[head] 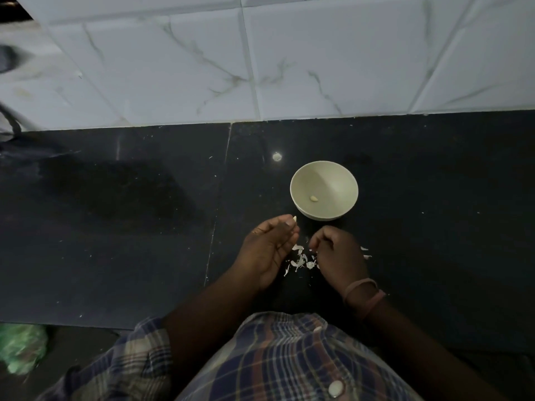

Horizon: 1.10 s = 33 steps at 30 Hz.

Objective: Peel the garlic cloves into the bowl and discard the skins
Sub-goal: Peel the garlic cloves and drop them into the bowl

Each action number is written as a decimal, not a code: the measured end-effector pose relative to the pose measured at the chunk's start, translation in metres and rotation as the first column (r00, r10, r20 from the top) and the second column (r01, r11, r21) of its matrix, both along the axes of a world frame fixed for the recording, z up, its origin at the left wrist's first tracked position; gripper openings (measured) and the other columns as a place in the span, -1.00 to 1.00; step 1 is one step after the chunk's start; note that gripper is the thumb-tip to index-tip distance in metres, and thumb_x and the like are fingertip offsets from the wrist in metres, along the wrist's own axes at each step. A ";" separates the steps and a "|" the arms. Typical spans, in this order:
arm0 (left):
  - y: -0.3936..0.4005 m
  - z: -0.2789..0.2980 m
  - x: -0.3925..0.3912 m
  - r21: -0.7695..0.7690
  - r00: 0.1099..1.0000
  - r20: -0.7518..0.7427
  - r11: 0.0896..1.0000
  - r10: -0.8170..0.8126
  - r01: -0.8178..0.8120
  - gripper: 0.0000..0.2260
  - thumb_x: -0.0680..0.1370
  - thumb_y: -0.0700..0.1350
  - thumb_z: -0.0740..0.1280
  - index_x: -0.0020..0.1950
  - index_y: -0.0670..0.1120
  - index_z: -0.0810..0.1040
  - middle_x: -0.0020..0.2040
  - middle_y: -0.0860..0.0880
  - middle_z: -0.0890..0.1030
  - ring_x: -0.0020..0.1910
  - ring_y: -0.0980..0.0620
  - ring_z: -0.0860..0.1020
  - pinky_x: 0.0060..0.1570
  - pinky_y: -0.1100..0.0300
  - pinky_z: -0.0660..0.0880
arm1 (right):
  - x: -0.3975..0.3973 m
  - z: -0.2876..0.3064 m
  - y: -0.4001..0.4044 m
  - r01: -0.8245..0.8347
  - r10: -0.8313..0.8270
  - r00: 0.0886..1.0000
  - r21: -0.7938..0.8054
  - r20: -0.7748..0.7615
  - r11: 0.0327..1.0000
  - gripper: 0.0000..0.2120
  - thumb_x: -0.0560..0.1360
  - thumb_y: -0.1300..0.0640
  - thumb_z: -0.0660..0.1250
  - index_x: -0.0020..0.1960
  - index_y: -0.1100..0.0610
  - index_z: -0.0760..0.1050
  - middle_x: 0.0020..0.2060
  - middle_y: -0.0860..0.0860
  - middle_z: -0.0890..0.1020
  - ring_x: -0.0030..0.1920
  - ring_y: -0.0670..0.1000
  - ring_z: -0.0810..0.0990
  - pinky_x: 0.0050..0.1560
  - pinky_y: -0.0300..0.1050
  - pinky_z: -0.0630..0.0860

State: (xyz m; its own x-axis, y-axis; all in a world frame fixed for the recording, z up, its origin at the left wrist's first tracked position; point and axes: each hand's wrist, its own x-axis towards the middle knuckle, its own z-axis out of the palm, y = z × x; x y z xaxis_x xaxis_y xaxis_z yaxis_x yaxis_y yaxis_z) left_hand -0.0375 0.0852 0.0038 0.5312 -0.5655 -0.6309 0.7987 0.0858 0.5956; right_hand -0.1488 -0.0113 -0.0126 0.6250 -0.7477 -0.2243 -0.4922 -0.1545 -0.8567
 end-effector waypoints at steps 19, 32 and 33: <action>-0.065 -0.009 0.000 0.234 0.967 0.239 0.961 0.093 -0.150 -0.88 0.53 -0.40 0.39 0.03 -0.25 0.61 -0.14 -0.17 0.68 -0.17 -0.01 0.68 -0.19 0.26 0.62 | 0.004 -0.018 0.000 0.156 -0.158 0.982 0.028 0.106 0.987 -0.82 0.52 0.35 0.26 -0.11 0.14 0.58 -0.19 0.00 0.65 -0.15 -0.03 0.59 -0.10 -0.13 0.44; -0.034 -0.006 0.003 0.196 0.990 -0.137 0.978 -0.046 0.073 -0.68 0.69 -0.04 0.18 0.34 -0.21 0.45 0.32 -0.24 0.52 0.30 -0.19 0.51 0.24 -0.02 0.46 | -0.019 -0.044 0.028 -0.175 0.047 0.966 -0.505 -0.256 0.845 -0.54 0.59 -0.03 0.08 0.24 0.19 0.61 0.28 0.19 0.61 0.34 0.21 0.55 0.40 0.17 0.40; -0.035 -0.007 0.004 0.217 0.994 -0.105 0.975 -0.029 0.052 -0.74 0.69 -0.09 0.19 0.30 -0.20 0.48 0.25 -0.21 0.55 0.24 -0.16 0.54 0.20 0.01 0.48 | -0.024 -0.044 0.027 -0.119 0.010 0.979 -0.527 -0.205 0.841 -0.59 0.58 0.01 0.12 0.18 0.18 0.63 0.22 0.17 0.65 0.28 0.20 0.59 0.34 0.14 0.47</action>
